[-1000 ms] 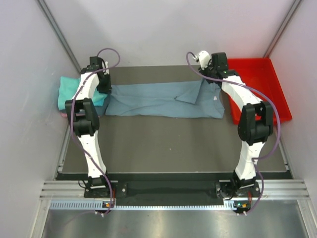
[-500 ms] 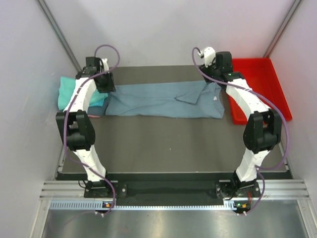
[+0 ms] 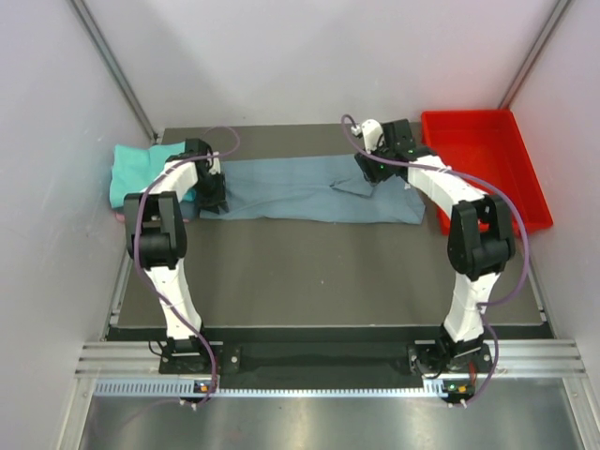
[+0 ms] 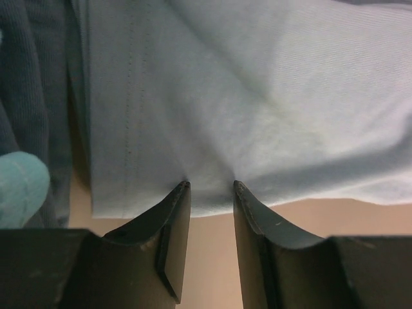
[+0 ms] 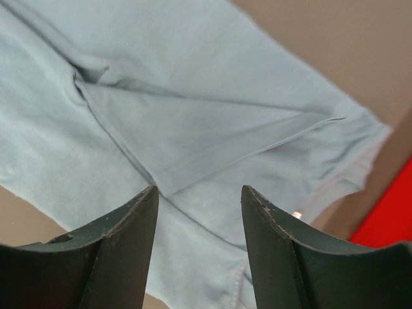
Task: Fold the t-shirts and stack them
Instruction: Fold the tshirt
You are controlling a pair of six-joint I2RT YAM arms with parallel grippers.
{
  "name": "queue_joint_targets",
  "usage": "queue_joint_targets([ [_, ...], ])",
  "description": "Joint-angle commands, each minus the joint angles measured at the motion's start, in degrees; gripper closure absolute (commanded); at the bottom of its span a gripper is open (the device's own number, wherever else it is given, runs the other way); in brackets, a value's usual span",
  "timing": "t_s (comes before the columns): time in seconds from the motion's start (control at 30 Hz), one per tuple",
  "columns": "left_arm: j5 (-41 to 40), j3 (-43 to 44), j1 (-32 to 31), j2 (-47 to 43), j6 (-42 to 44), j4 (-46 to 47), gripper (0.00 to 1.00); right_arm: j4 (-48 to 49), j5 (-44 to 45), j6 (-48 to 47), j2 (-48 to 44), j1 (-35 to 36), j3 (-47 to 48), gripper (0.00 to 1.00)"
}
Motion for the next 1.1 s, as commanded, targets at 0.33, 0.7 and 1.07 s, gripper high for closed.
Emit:
queue_joint_targets([
  [0.33, -7.1, -2.5, 1.6, 0.6, -1.4, 2.0, 0.63, 0.0, -0.4, -0.2, 1.4, 2.7, -3.0, 0.44],
  [0.7, -7.7, -7.5, 2.3, -3.3, -1.0, 3.0, 0.63, 1.0, 0.2, -0.9, 3.6, 2.9, -3.2, 0.43],
  [1.07, -7.9, -7.4, 2.3, -3.7, -1.1, 2.9, 0.64, 2.9, 3.2, -2.5, 7.4, 3.2, -1.4, 0.48],
])
